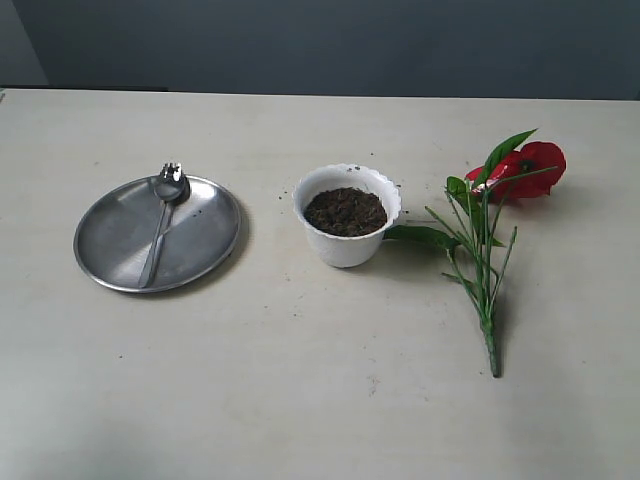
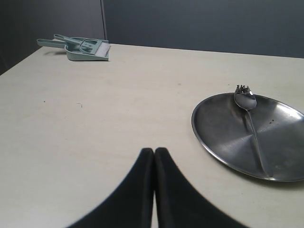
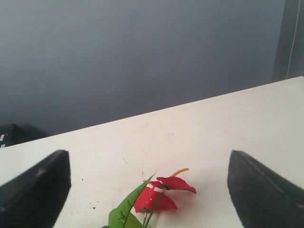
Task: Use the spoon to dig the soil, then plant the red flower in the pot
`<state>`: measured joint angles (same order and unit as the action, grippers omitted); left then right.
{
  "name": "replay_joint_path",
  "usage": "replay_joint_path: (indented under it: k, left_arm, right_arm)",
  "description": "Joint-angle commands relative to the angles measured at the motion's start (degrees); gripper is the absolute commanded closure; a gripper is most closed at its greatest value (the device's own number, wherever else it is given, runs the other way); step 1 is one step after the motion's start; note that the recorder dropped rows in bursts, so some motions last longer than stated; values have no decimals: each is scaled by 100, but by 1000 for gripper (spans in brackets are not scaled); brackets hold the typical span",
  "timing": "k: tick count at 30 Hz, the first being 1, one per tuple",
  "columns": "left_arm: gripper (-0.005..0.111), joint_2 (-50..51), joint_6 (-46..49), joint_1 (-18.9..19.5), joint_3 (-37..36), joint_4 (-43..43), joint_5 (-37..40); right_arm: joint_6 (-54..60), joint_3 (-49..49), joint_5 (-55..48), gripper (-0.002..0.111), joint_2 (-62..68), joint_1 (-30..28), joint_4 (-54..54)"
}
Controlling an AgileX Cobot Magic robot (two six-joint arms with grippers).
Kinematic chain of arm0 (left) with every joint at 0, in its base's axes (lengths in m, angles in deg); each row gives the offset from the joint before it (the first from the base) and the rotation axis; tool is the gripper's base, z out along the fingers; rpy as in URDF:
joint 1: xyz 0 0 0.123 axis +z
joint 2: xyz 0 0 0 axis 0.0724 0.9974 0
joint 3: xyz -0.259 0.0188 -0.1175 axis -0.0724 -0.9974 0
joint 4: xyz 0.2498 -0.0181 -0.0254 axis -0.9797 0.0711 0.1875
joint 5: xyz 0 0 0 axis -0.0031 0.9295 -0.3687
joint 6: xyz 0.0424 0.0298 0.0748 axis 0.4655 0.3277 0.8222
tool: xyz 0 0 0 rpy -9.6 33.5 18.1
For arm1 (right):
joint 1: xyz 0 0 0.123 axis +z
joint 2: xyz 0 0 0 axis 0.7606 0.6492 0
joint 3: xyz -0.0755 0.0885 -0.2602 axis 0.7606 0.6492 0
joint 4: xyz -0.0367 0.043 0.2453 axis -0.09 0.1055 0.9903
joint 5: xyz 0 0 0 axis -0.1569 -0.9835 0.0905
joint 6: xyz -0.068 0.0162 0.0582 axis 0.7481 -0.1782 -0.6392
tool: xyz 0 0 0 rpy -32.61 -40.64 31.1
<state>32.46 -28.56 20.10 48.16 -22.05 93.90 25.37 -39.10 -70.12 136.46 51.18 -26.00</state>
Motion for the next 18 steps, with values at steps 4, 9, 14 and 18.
replay_joint_path:
  k: [4, 9, 14, 18]
  left_arm:
    - [106, -32, -10, -10, -22, 0, -81]
    - [106, -32, -10, -10, -22, 0, -81]
    - [106, -32, -10, -10, -22, 0, -81]
    - [106, -32, -10, -10, -22, 0, -81]
  right_arm:
    - [180, -21, -167, 24, -11, -34, -22]
    - [180, -21, -272, 24, 77, -34, 77]
    - [180, -21, -671, 24, 466, -34, 370]
    - [180, -21, -706, 24, 784, -34, 718]
